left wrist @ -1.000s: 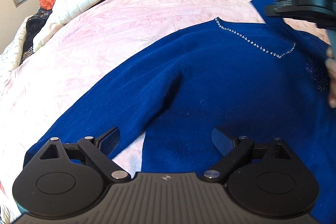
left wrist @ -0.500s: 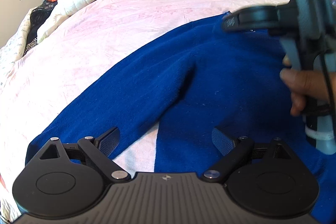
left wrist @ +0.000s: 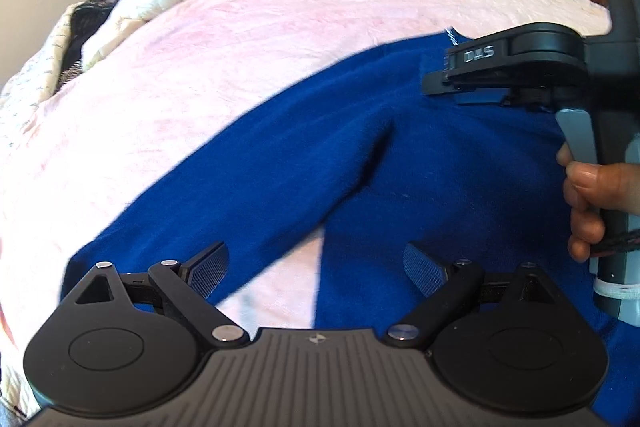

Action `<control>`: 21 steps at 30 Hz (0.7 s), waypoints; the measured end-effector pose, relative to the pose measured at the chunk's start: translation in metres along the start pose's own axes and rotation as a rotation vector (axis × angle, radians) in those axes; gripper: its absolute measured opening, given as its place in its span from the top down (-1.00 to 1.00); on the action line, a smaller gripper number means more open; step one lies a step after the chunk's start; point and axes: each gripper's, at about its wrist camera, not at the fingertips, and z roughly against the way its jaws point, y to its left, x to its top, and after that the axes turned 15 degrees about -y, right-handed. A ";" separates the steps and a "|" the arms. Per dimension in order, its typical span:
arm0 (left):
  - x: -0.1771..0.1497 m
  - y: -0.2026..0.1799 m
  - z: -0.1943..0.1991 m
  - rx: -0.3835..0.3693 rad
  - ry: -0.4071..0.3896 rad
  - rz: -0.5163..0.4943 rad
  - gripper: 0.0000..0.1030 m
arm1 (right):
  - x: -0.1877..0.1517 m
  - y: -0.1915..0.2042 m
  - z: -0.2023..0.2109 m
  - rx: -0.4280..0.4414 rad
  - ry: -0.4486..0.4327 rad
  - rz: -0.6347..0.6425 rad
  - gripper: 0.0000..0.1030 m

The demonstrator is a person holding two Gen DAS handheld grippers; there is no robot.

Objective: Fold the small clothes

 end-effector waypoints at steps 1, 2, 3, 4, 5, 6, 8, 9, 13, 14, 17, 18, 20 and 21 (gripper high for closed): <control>0.000 0.006 0.004 0.004 -0.004 0.007 -0.84 | 0.001 0.004 0.004 0.018 -0.011 -0.006 0.29; -0.001 0.015 0.010 0.010 -0.010 0.016 -0.84 | 0.001 0.010 0.007 0.032 -0.015 0.009 0.26; -0.002 0.025 0.014 0.020 -0.016 0.025 -0.84 | 0.000 0.017 0.009 0.036 -0.016 0.036 0.19; -0.003 0.036 0.019 0.038 -0.021 0.035 -0.84 | 0.000 0.026 0.012 0.041 -0.011 0.072 0.16; -0.005 0.049 0.025 0.062 -0.028 0.048 -0.84 | -0.002 0.035 0.014 0.057 -0.004 0.108 0.16; -0.008 0.062 0.029 0.088 -0.034 0.057 -0.84 | -0.006 0.045 0.016 0.080 0.004 0.143 0.12; -0.014 0.089 0.036 0.169 -0.039 0.068 -0.85 | -0.014 0.071 0.019 0.129 0.023 0.239 -0.09; -0.018 0.103 0.037 0.219 -0.039 0.069 -0.84 | -0.020 0.084 0.020 0.155 0.032 0.292 -0.17; -0.036 0.147 0.031 0.417 0.004 0.044 -0.84 | -0.051 0.148 0.029 0.246 0.048 0.577 -0.24; -0.040 0.156 0.028 0.463 0.021 0.036 -0.84 | -0.060 0.161 0.031 0.261 0.047 0.651 -0.28; -0.052 0.168 0.019 0.556 0.026 -0.032 -0.84 | -0.090 0.197 0.037 0.284 0.033 0.883 -0.45; -0.057 0.165 0.016 0.589 0.035 -0.080 -0.85 | -0.099 0.206 0.037 0.277 0.023 0.954 -0.52; -0.063 0.160 0.005 0.622 0.048 -0.164 -0.85 | -0.113 0.220 0.037 0.270 0.005 1.046 -0.55; -0.068 0.157 0.002 0.634 0.059 -0.189 -0.85 | -0.117 0.225 0.037 0.274 0.002 1.062 -0.55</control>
